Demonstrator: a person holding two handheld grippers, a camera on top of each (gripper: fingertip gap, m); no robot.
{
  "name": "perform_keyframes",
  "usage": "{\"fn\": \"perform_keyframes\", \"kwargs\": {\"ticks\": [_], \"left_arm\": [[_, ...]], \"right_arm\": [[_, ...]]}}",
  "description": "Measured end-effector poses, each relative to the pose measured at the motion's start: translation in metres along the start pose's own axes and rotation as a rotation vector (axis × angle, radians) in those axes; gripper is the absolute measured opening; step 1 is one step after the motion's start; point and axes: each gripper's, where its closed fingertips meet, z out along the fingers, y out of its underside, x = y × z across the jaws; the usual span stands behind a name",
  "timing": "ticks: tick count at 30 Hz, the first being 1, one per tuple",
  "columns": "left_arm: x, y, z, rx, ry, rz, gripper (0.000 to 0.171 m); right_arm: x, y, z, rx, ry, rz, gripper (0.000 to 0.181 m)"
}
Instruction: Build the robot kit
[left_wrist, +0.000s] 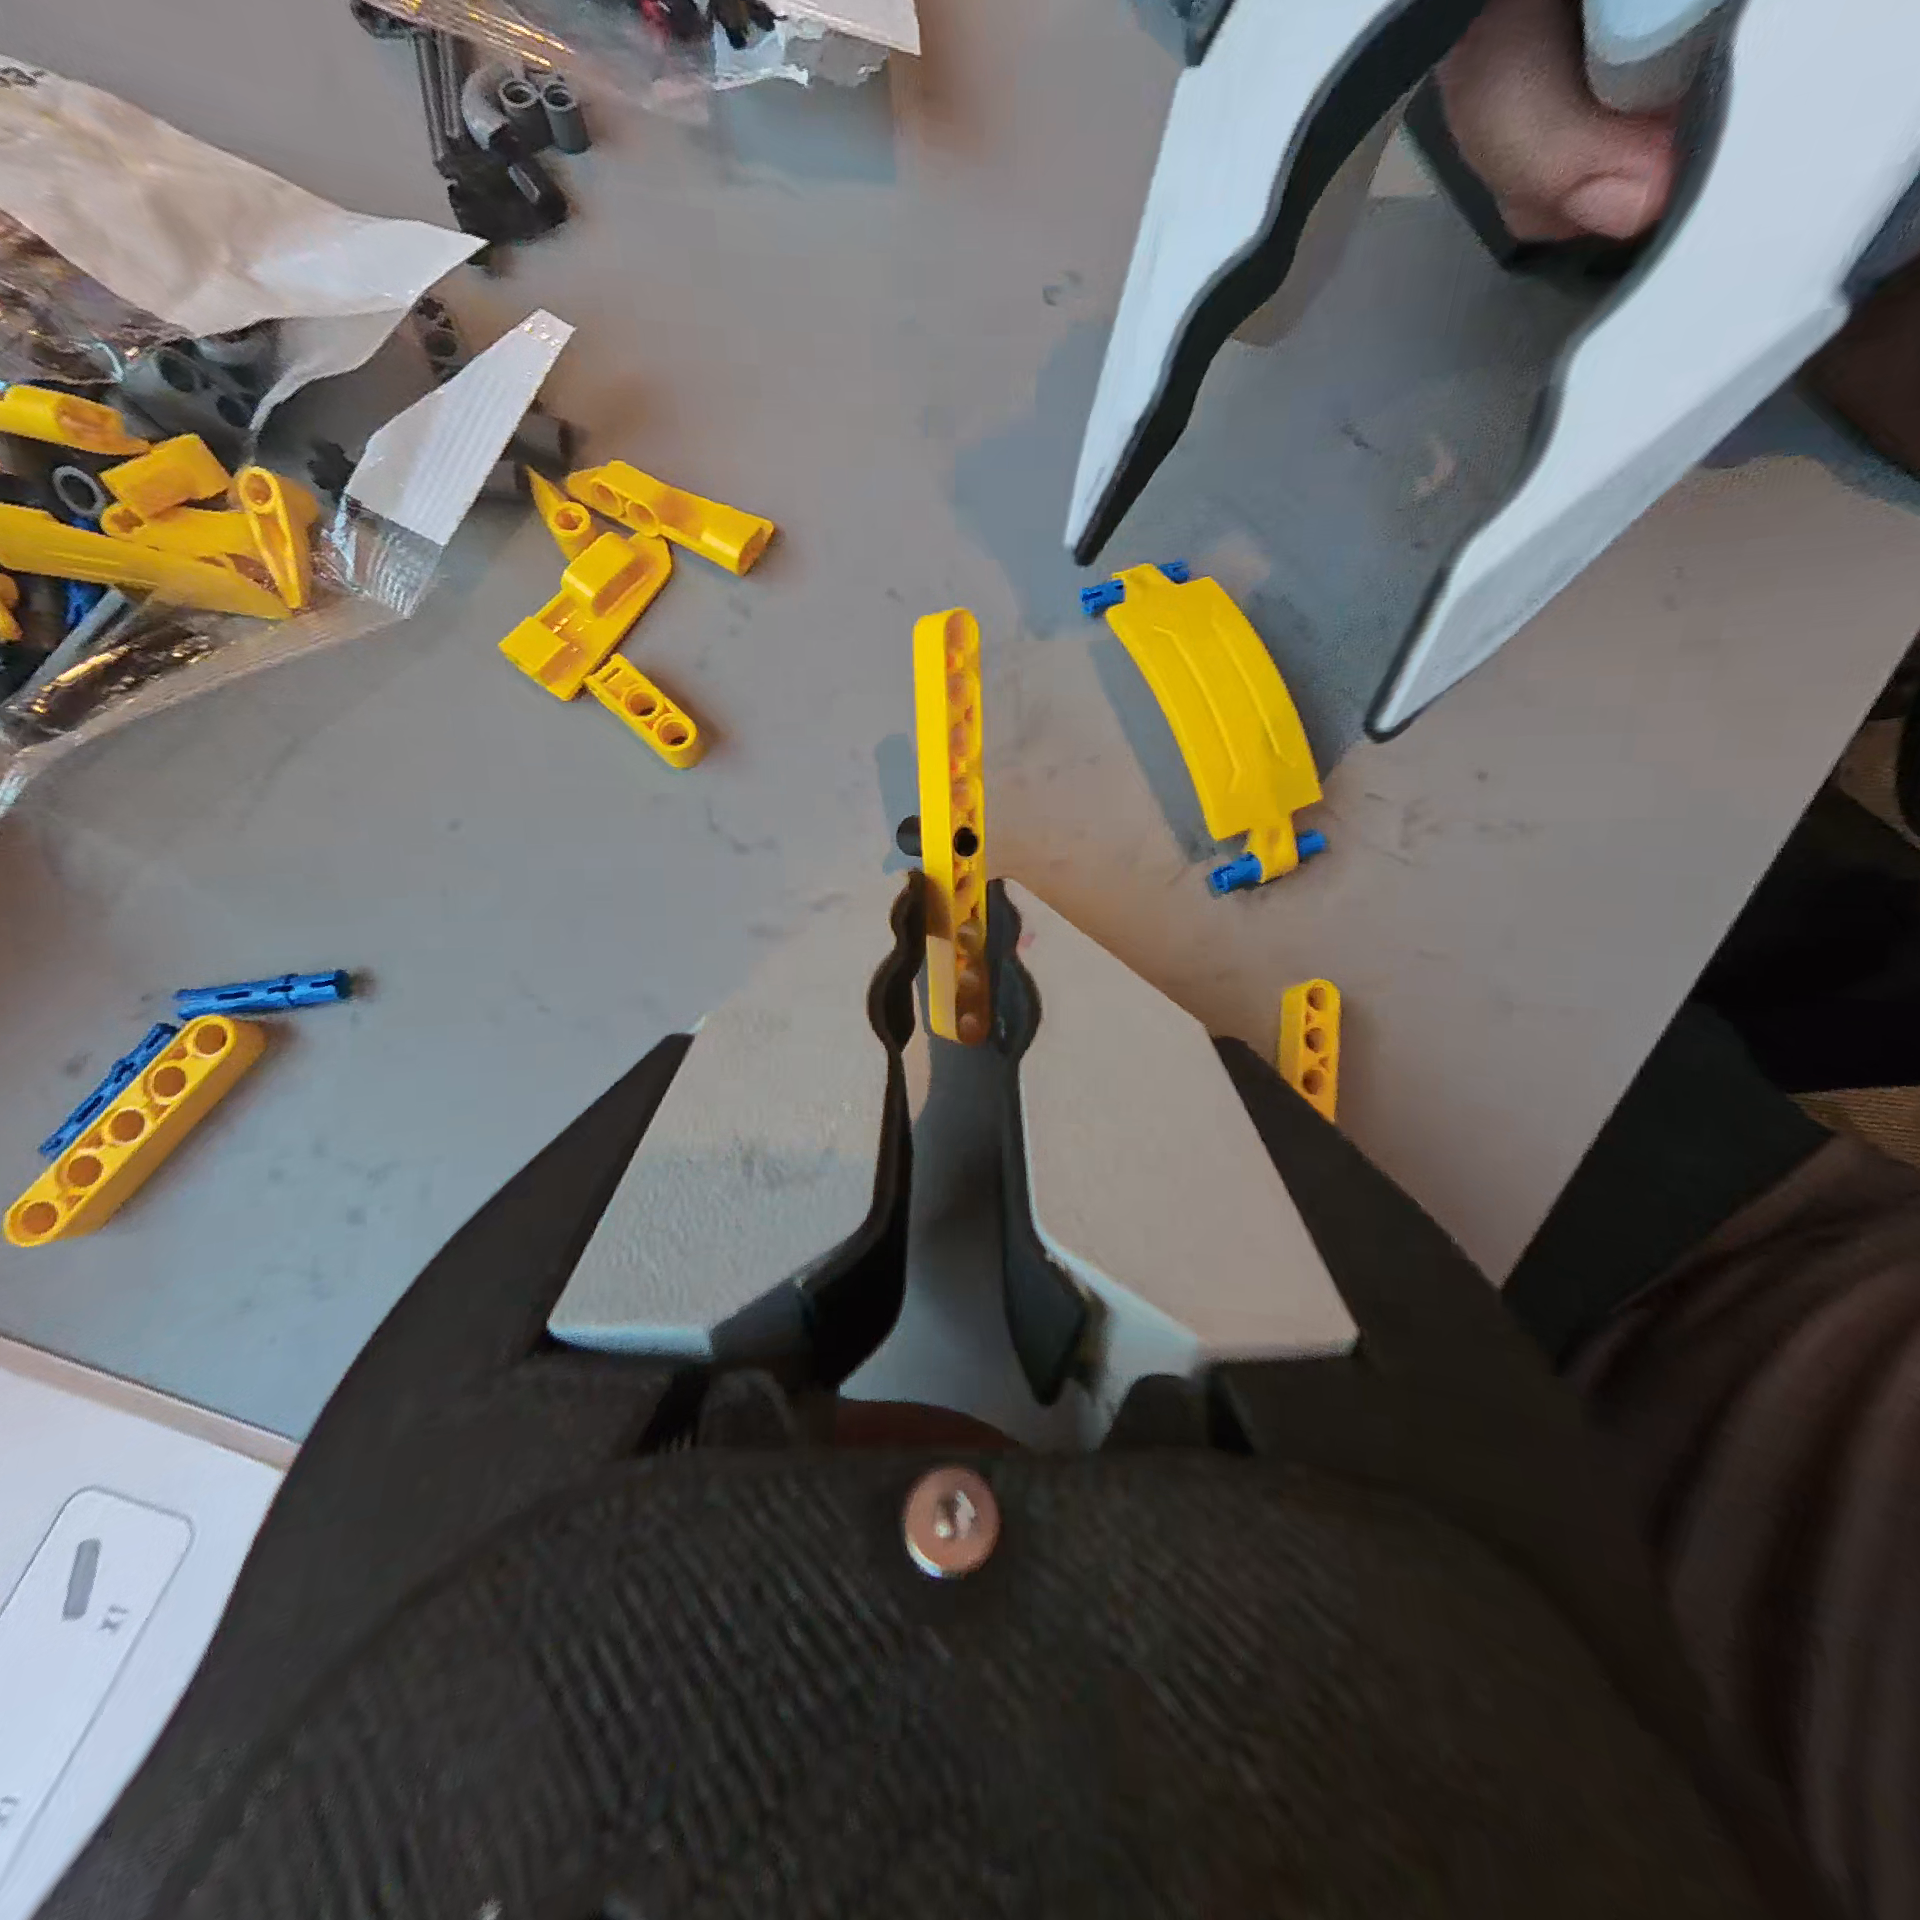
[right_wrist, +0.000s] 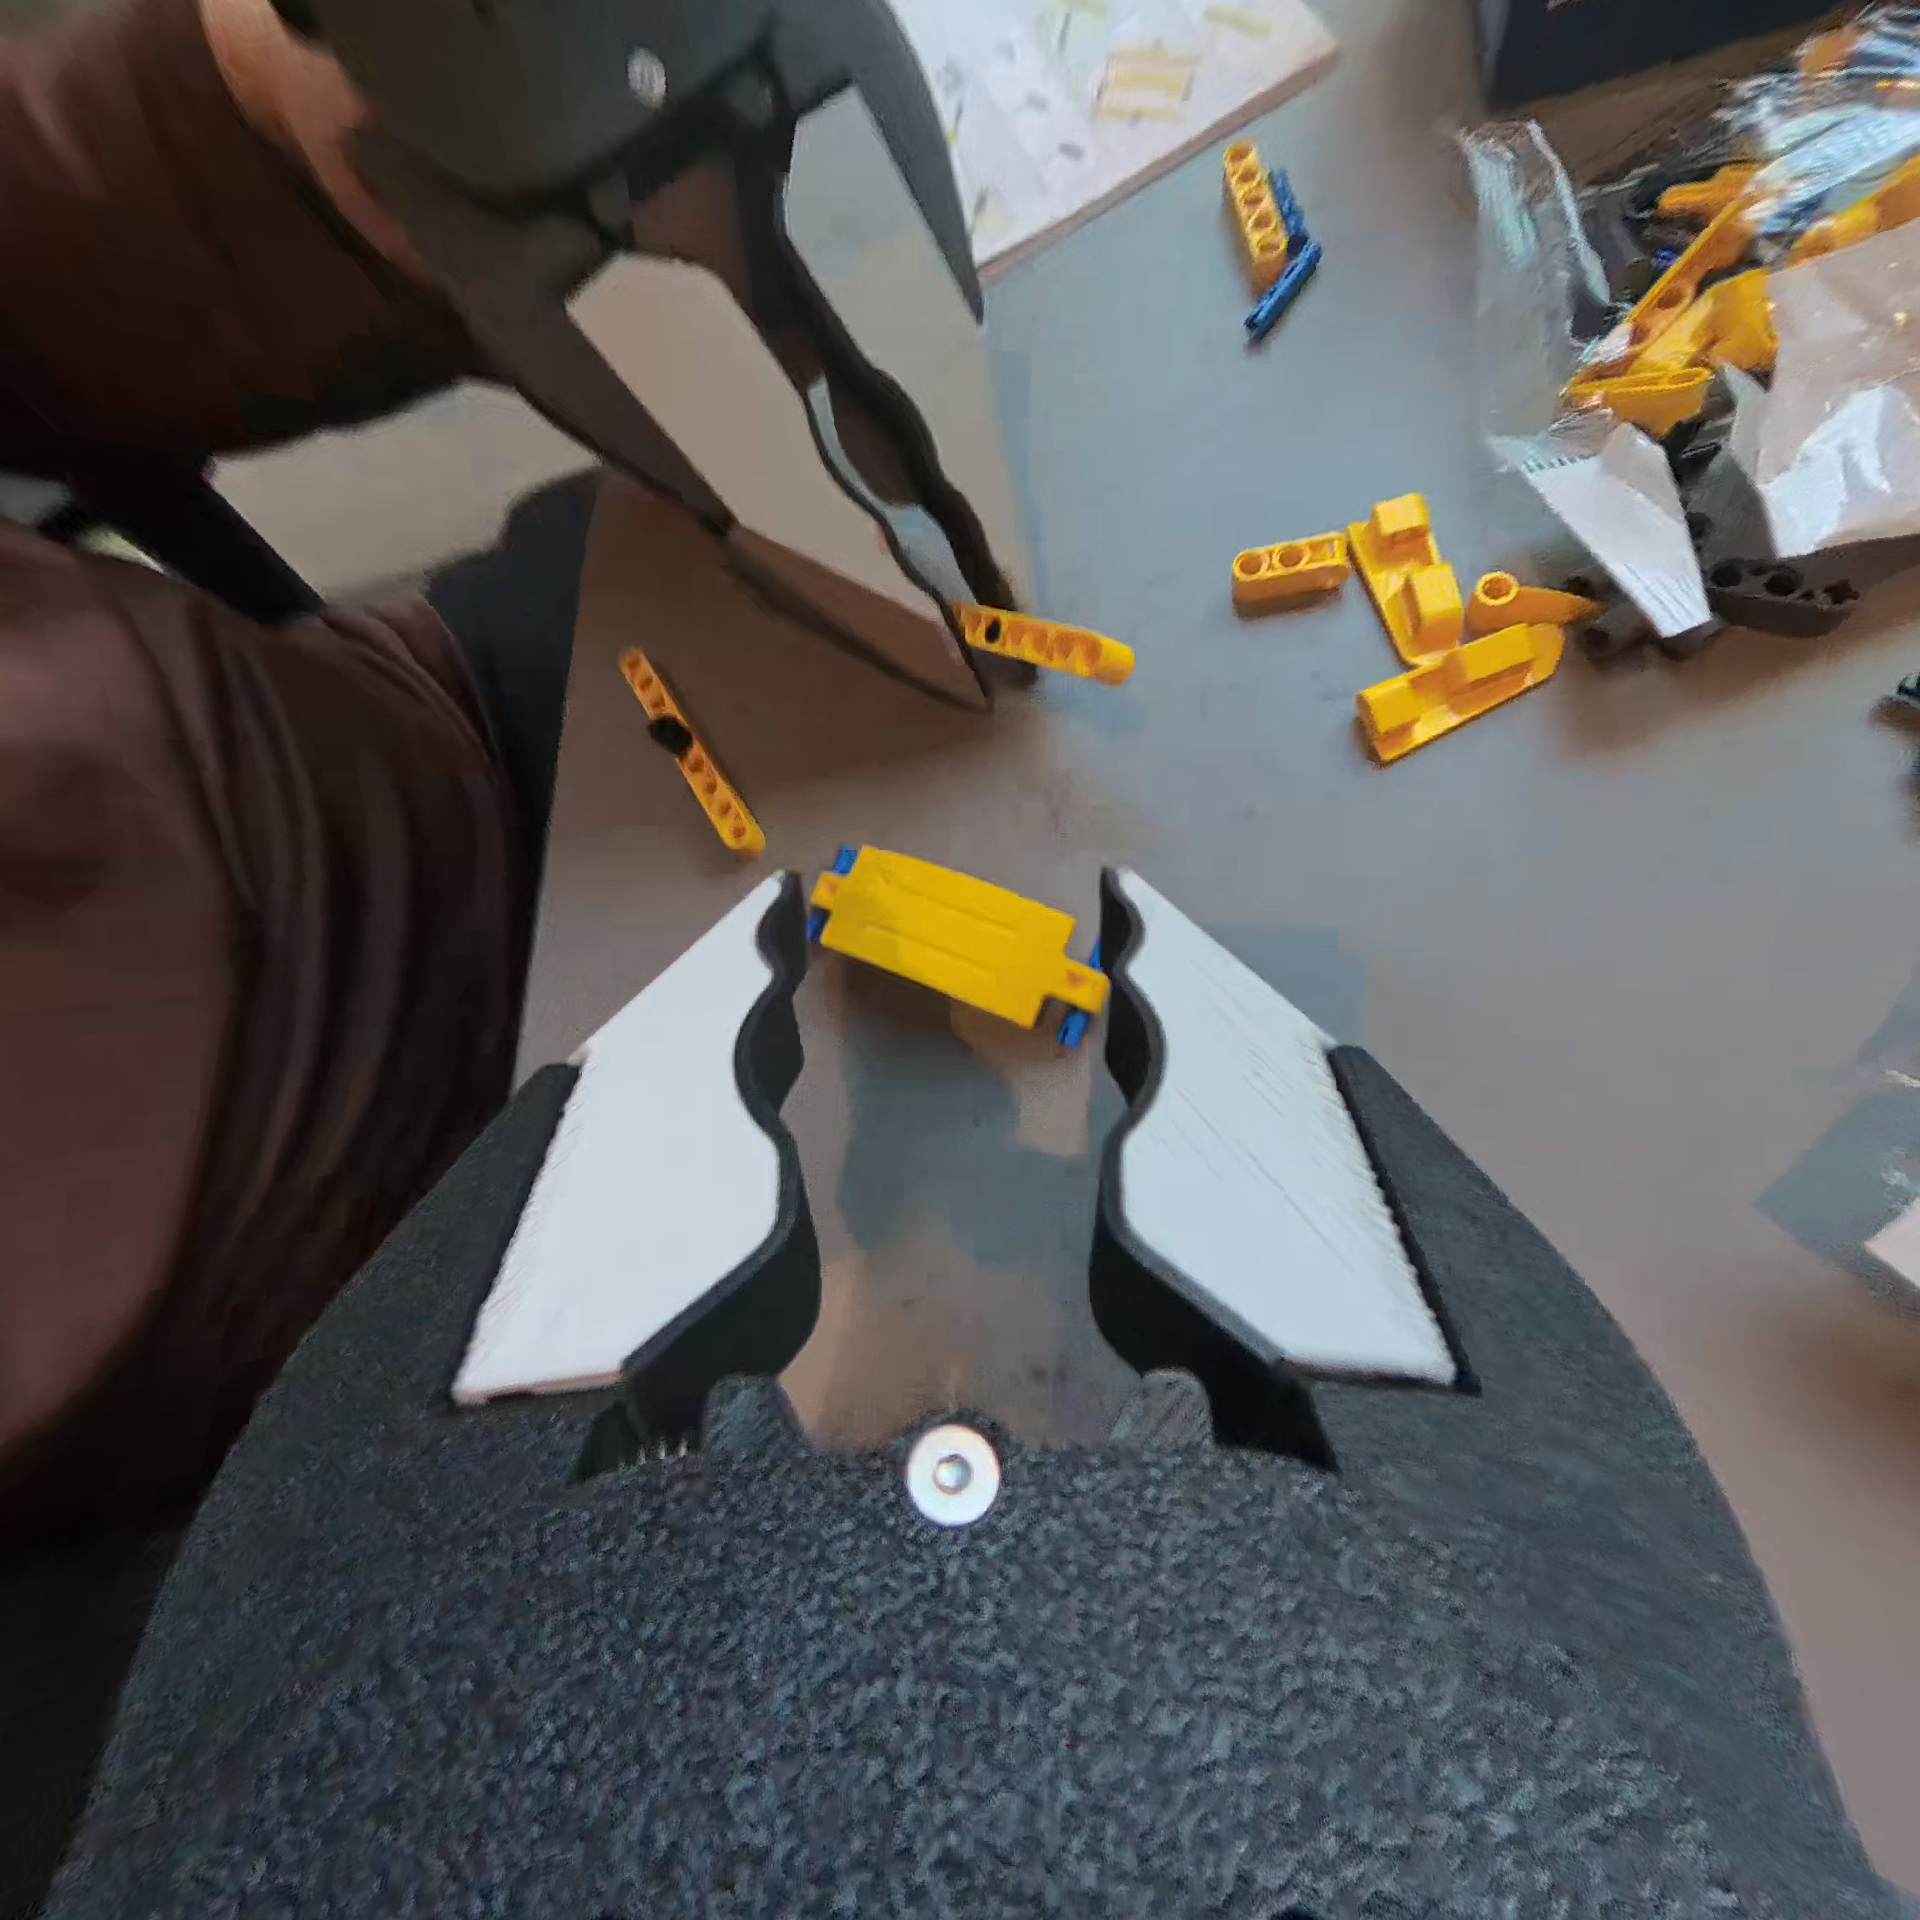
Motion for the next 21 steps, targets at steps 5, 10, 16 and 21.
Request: {"fn": "perform_keyframes", "kwargs": {"ticks": [5, 10, 16, 21], "left_arm": [[0.012, 0.000, 0.000, 0.009, 0.067, -0.044, 0.007], [0.007, -0.002, 0.001, 0.024, 0.058, -0.078, 0.009], [0.002, -0.002, -0.002, 0.024, 0.029, -0.074, 0.023], [-0.009, 0.005, -0.010, 0.037, -0.037, -0.076, 0.030]], "right_arm": [[-0.008, 0.018, 0.005, -0.110, 0.054, -0.155, 0.072], [0.001, 0.023, 0.005, -0.131, 0.091, -0.132, 0.077], [-0.005, 0.005, 0.000, -0.048, 0.095, -0.171, 0.072], [-0.001, -0.009, -0.018, 0.038, 0.125, -0.183, 0.064]]}}
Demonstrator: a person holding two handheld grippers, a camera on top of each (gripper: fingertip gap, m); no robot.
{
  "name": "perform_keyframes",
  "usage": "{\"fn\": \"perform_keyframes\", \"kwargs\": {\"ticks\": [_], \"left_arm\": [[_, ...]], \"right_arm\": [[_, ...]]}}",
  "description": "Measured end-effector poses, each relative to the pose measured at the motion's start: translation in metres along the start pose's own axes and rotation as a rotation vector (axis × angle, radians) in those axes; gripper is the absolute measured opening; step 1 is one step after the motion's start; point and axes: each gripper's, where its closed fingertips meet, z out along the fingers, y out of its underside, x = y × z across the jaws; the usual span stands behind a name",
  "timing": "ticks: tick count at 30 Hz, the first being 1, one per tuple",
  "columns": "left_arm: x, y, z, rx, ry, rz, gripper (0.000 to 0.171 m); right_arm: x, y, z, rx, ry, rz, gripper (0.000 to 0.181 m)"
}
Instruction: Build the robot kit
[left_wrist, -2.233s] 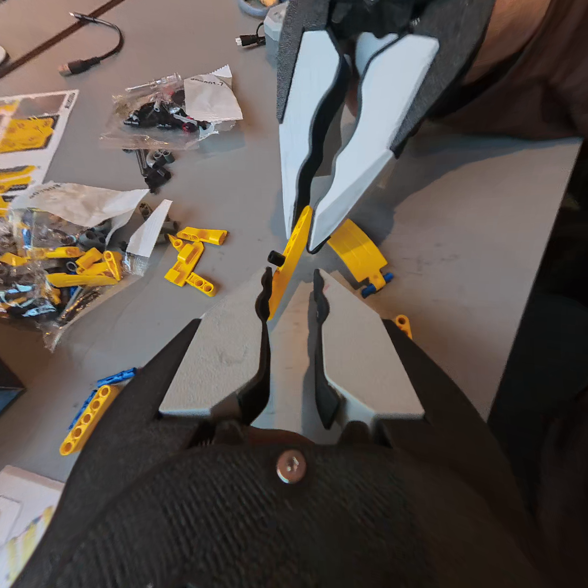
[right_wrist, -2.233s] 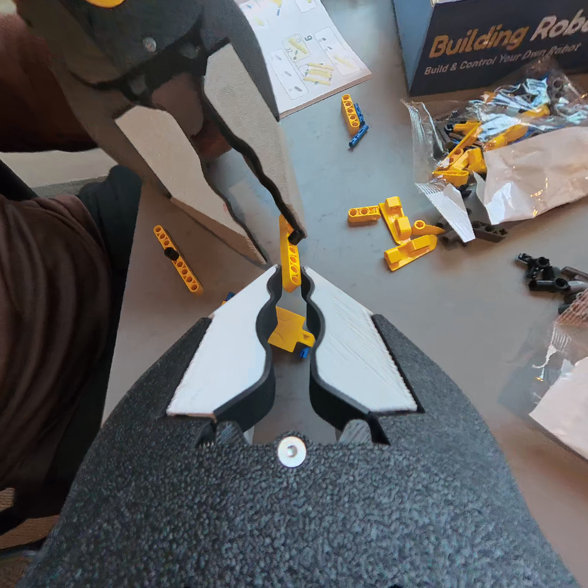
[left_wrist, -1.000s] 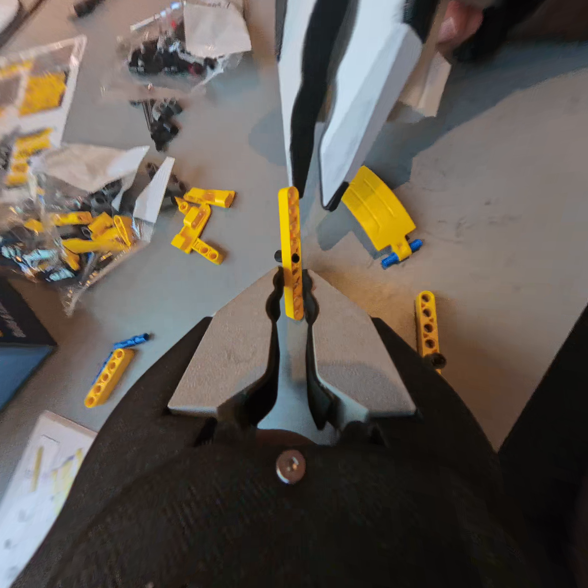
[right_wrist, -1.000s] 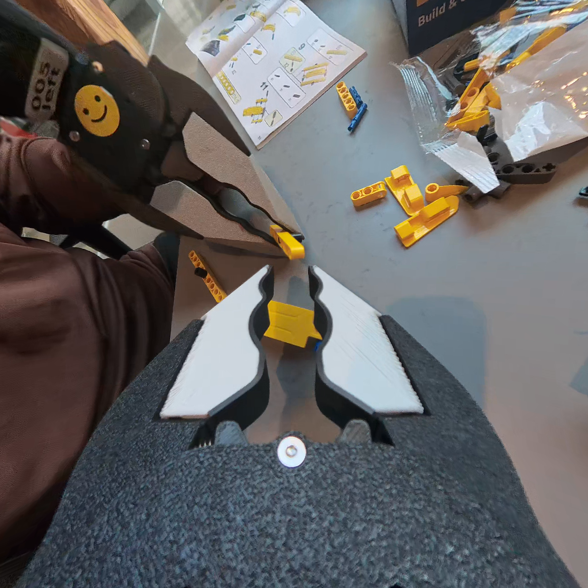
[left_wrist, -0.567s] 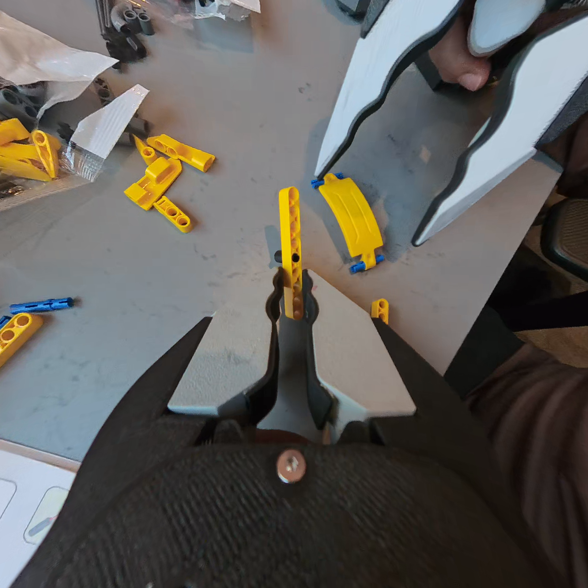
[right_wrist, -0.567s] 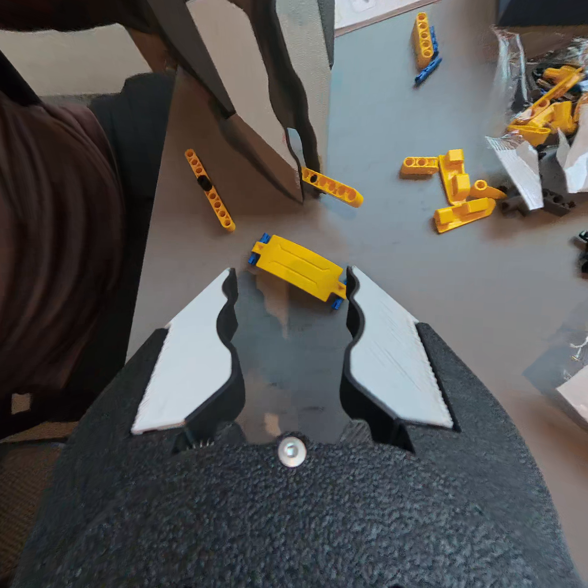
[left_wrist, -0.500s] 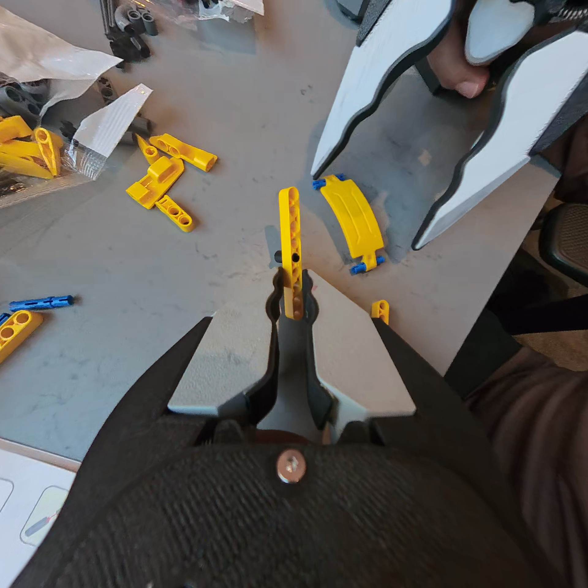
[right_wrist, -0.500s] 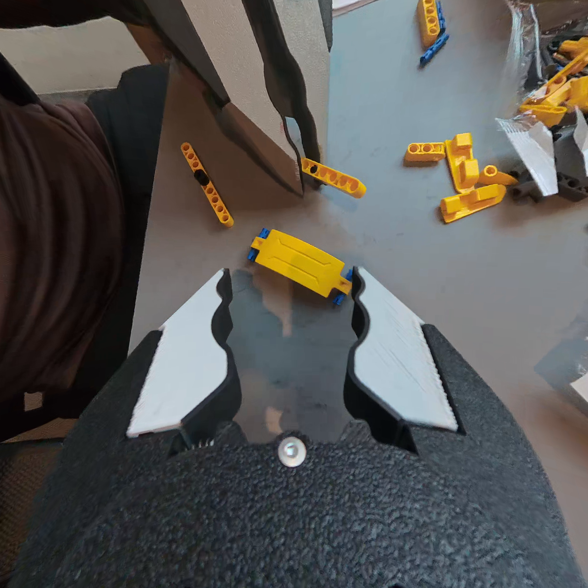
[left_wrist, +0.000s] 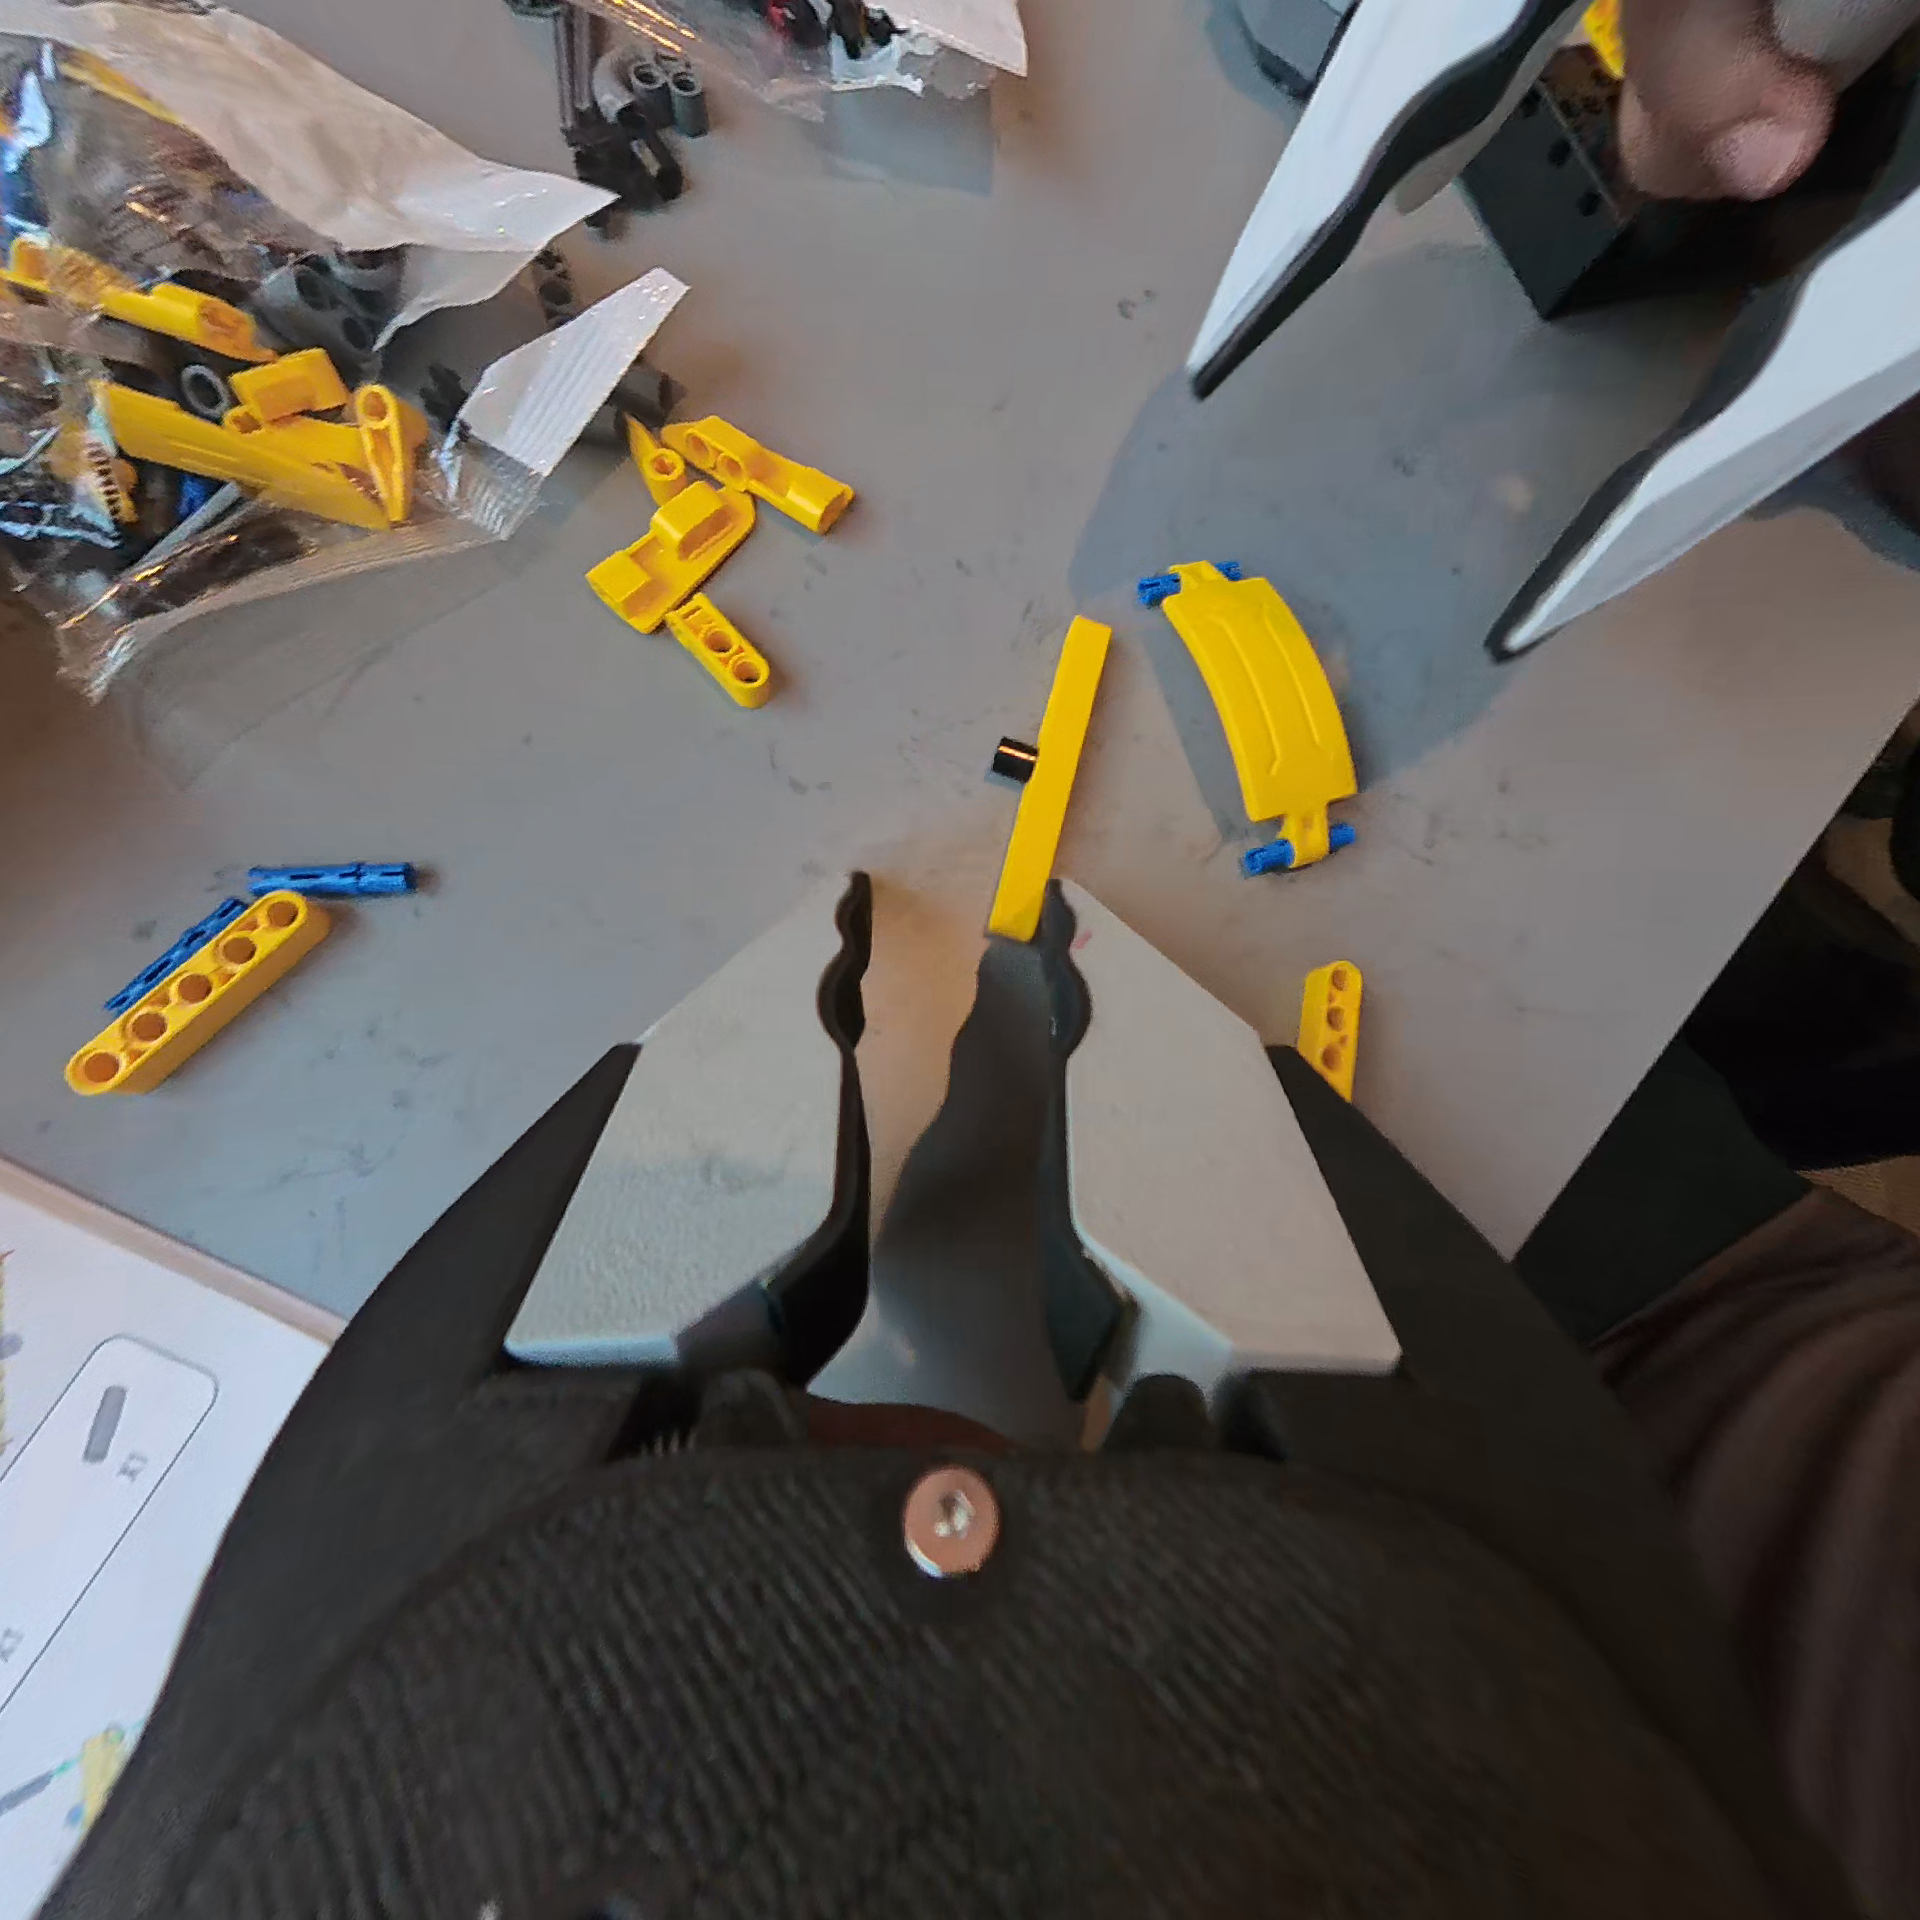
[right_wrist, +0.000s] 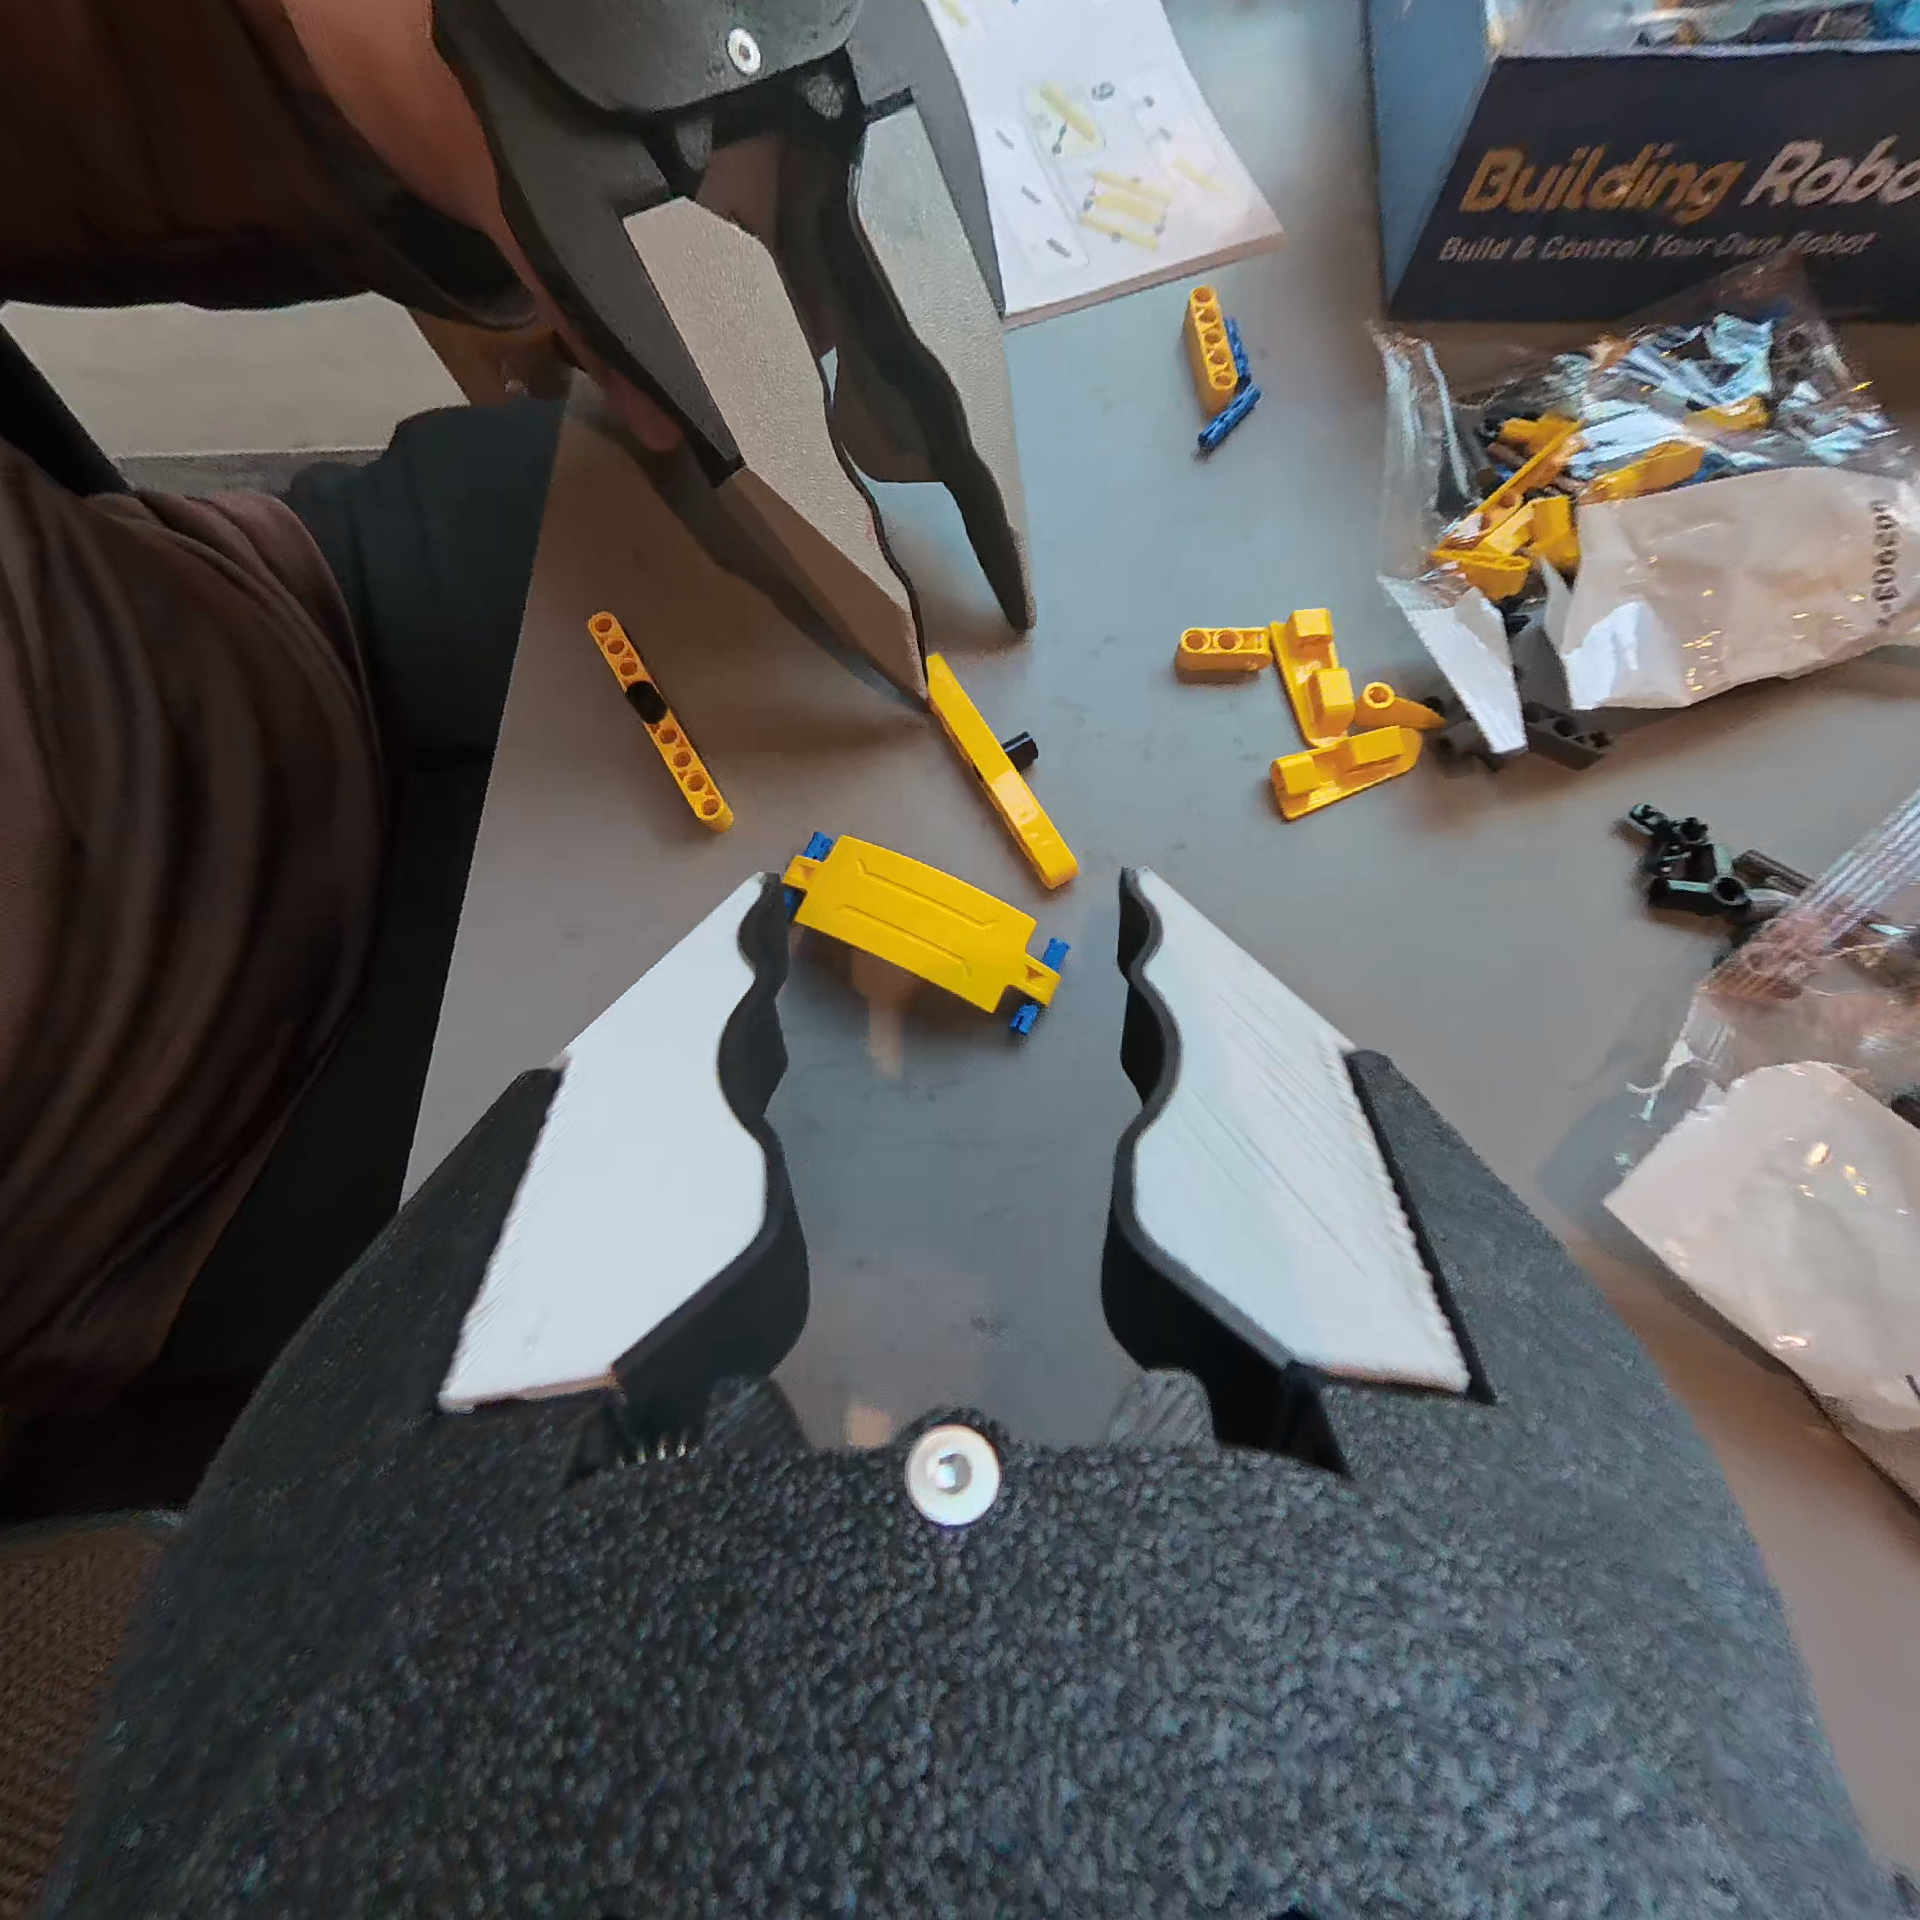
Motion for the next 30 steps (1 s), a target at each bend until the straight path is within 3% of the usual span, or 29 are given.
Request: {"fn": "perform_keyframes", "kwargs": {"ticks": [6, 16, 19, 22, 26, 28, 30], "left_arm": [[-0.003, 0.003, -0.008, 0.010, -0.011, 0.003, 0.033], [0.017, 0.003, 0.004, -0.035, 0.018, 0.178, 0.036], [0.019, 0.001, 0.008, -0.032, 0.022, 0.190, 0.030], [0.013, -0.003, 0.012, -0.017, -0.015, 0.232, 0.007], [0.011, -0.008, 0.015, -0.007, -0.054, 0.267, 0.005], [0.005, -0.009, 0.014, 0.001, -0.092, 0.234, 0.015], [-0.003, -0.010, 0.010, 0.004, -0.128, 0.222, 0.039]], "right_arm": [[-0.003, 0.007, -0.009, -0.009, -0.030, -0.010, 0.052], [-0.009, 0.024, 0.023, -0.137, 0.004, -0.135, 0.052], [-0.002, 0.028, 0.029, -0.161, 0.055, -0.192, 0.048], [-0.005, 0.024, 0.033, -0.140, 0.057, -0.246, 0.039], [-0.007, 0.023, 0.034, -0.138, 0.067, -0.288, 0.029], [-0.005, 0.021, 0.035, -0.135, 0.099, -0.324, 0.027], [0.000, 0.019, 0.034, -0.134, 0.143, -0.358, 0.026]]}}
